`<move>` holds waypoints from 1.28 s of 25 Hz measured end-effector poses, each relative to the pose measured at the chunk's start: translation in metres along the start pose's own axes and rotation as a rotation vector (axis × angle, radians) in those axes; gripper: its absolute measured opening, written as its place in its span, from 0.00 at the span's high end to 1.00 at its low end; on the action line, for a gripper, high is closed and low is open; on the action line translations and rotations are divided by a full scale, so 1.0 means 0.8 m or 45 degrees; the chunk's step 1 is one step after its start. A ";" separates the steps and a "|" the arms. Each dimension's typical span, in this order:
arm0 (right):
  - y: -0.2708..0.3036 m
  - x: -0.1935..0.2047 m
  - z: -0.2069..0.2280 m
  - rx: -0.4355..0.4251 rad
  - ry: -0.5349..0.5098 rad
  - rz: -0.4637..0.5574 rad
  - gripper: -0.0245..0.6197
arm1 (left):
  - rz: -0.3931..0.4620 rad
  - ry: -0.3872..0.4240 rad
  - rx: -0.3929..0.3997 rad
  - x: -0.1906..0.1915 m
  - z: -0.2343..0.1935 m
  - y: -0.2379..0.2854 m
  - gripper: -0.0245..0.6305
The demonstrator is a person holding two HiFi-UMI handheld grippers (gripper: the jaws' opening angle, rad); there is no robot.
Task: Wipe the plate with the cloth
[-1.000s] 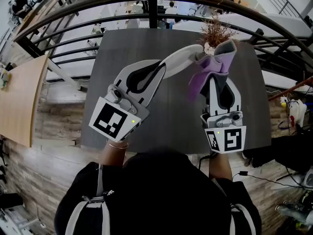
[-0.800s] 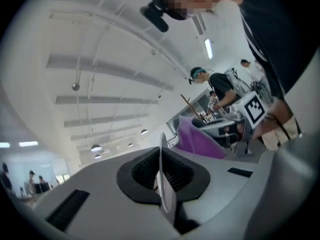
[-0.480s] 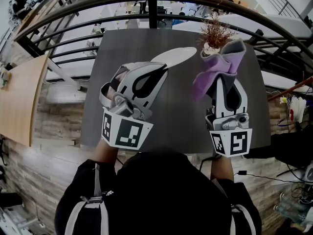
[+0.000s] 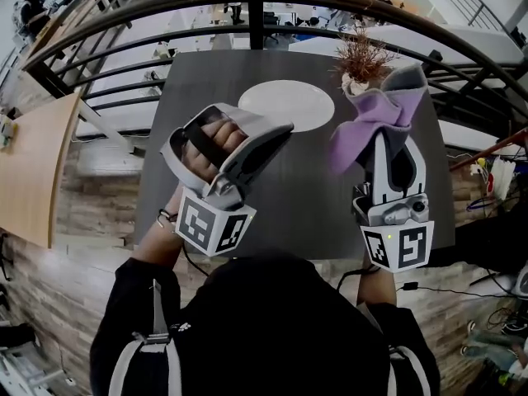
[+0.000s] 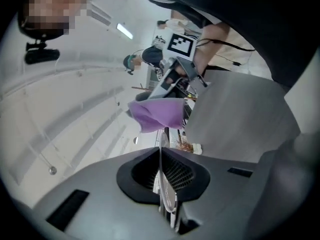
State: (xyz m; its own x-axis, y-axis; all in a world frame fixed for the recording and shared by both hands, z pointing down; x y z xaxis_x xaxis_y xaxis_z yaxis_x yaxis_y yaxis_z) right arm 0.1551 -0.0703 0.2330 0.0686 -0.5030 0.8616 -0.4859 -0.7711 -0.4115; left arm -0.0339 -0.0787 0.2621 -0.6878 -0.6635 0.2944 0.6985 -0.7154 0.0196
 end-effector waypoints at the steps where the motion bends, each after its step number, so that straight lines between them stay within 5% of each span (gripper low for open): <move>1: 0.001 -0.002 -0.001 -0.014 0.017 0.008 0.87 | 0.002 0.052 0.013 0.000 0.002 0.000 0.94; 15: 0.015 -0.021 -0.027 -0.213 0.154 0.085 0.87 | 0.045 0.424 0.059 0.002 0.006 0.007 0.94; 24: 0.024 -0.029 -0.049 -0.369 0.156 0.084 0.87 | 0.091 0.552 0.031 -0.009 0.007 0.017 0.94; 32: 0.020 -0.015 -0.042 -0.349 0.211 0.033 0.87 | 0.158 0.601 0.006 -0.027 0.005 0.022 0.94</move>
State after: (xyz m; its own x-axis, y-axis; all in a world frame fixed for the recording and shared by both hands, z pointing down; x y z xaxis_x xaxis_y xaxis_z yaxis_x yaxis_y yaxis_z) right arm 0.1172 -0.0638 0.2260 -0.0791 -0.4330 0.8979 -0.7038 -0.6136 -0.3579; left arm -0.0058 -0.0761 0.2603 -0.6130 -0.7715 -0.1706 0.7811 -0.6242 0.0161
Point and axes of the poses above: the fingertips, and each gripper's own axes: y forward along the fingers, z to its right, x out of its underside, the point moved 7 cm from there along -y, backward along the fingers, and after that the axes turned 7 degrees about -y, right-handed, at the moved point
